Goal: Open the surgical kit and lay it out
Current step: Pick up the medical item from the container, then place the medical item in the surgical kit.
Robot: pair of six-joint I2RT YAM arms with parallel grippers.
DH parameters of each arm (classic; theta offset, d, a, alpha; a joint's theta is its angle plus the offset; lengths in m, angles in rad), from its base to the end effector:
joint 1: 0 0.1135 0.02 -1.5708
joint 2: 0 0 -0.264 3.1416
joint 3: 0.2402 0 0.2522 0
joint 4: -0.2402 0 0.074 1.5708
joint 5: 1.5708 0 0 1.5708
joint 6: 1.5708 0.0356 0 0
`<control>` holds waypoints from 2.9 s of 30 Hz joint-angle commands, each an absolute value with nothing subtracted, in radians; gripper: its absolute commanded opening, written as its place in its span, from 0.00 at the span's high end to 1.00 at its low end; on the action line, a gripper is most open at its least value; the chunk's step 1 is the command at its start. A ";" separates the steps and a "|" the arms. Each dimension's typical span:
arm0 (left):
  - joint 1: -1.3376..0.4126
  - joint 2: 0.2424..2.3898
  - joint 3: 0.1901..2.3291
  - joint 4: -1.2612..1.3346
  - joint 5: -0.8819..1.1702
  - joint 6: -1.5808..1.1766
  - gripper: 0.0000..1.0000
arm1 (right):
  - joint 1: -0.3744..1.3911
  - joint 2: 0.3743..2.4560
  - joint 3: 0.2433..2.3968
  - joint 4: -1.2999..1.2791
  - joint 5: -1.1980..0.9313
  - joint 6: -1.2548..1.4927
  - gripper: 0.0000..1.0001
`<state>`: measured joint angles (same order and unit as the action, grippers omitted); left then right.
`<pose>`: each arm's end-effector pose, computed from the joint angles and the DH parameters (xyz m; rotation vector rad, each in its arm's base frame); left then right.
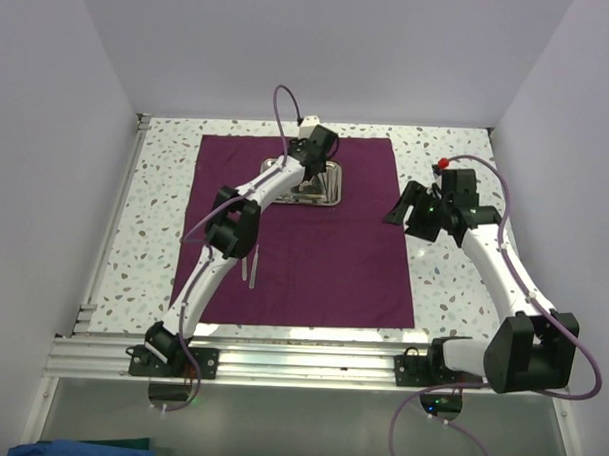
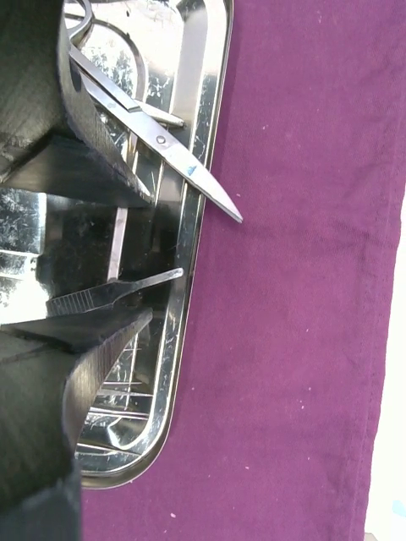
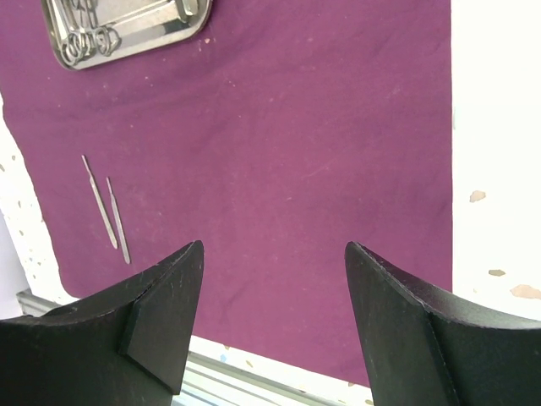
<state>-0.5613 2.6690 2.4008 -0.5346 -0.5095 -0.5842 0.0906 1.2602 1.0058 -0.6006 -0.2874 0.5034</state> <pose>0.5004 -0.2941 0.1510 -0.2610 2.2345 -0.0003 0.2605 0.0338 0.2797 0.3754 2.4451 0.6121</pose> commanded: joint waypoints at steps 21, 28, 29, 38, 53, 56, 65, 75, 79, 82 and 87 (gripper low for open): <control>-0.528 2.723 2.390 -0.746 -0.285 -0.528 0.81 | 0.097 1.348 1.181 -0.592 -0.336 0.492 0.29; -0.514 2.747 2.396 -0.742 -0.201 -0.528 0.95 | 0.098 1.332 1.164 -0.589 -0.337 0.495 0.29; -0.511 2.749 2.396 -0.741 -0.195 -0.528 0.97 | 0.100 1.330 1.163 -0.589 -0.339 0.497 0.29; -0.494 2.659 2.358 -0.689 -0.149 -0.525 1.00 | 0.104 1.319 1.164 -0.591 -0.350 0.502 0.29; -0.492 2.404 2.372 -0.686 -0.184 -0.506 1.00 | 0.115 1.289 1.167 -0.595 -0.354 0.506 0.29; -0.492 2.350 2.344 -0.701 -0.186 -0.502 1.00 | 0.118 1.282 1.166 -0.595 -0.354 0.505 0.29; -0.520 1.944 1.779 -0.634 -0.268 -0.482 1.00 | 0.132 1.267 1.180 -0.614 -0.345 0.502 0.29; -0.543 1.557 1.153 -0.515 -0.337 -0.531 1.00 | 0.144 1.261 1.158 -0.614 -0.336 0.502 0.29; -0.543 1.525 1.049 -0.465 -0.321 -0.561 1.00 | 0.144 1.252 1.154 -0.629 -0.319 0.488 0.29; -0.545 1.522 0.994 -0.422 -0.324 -0.575 1.00 | 0.144 1.238 1.144 -0.640 -0.299 0.480 0.29; -0.545 1.558 0.982 -0.387 -0.313 -0.572 0.98 | 0.146 1.213 1.118 -0.652 -0.279 0.472 0.29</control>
